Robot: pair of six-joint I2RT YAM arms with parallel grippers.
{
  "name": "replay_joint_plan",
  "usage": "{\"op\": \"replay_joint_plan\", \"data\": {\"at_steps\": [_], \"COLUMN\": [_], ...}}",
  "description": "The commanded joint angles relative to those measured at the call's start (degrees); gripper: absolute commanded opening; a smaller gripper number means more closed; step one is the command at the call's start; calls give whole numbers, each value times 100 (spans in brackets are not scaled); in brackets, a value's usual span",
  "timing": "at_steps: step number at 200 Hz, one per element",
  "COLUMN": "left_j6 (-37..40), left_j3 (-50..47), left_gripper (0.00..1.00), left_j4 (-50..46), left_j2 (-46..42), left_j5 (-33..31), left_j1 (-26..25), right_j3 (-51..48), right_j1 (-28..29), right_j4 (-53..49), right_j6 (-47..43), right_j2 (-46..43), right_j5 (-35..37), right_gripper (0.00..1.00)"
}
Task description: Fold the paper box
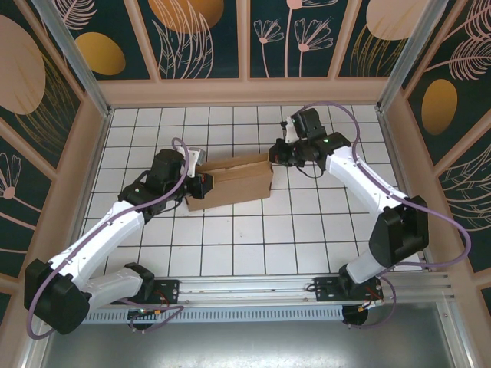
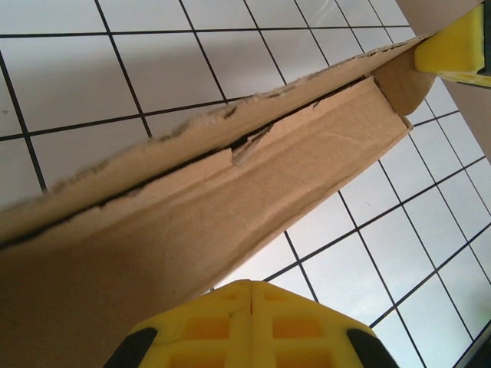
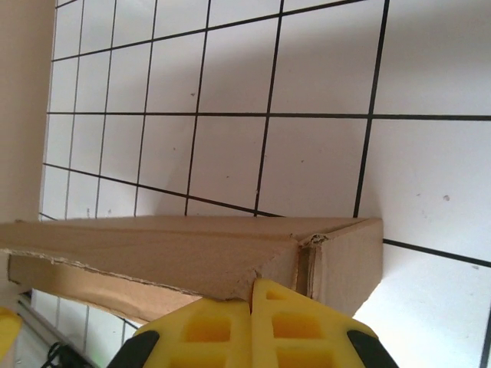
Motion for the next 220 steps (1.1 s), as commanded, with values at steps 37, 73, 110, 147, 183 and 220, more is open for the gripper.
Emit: {"op": "replay_joint_plan", "data": {"at_steps": [37,73,110,147,183,220], "left_j6": [-20,54,121,292,402,502], "left_j3": [-19,15,-25,-56,-42,2], "left_gripper": [0,0,0,0,0,0], "left_j4": [100,29,-11,-96,-165,-226], "left_j2": [-91,-110,-119,-130,-97,-80], "left_j5": [69,-43,-111,-310,-444,-557], "left_j1": [-26,-29,-26,-25,-23,-22], "right_j3": [383,407,235,270,334,369], "right_j1": [65,336,459,459,590,771], "right_j4": [-766,-875,-760,-763,-741,-713], "right_j6": [-318,-871,-1056,-1388,-1551,-1733], "right_j2": [284,267,235,185,83,11], "right_j5": [337,1057,1425,1833,2064,2255], "right_gripper": [0,0,0,0,0,0]}}
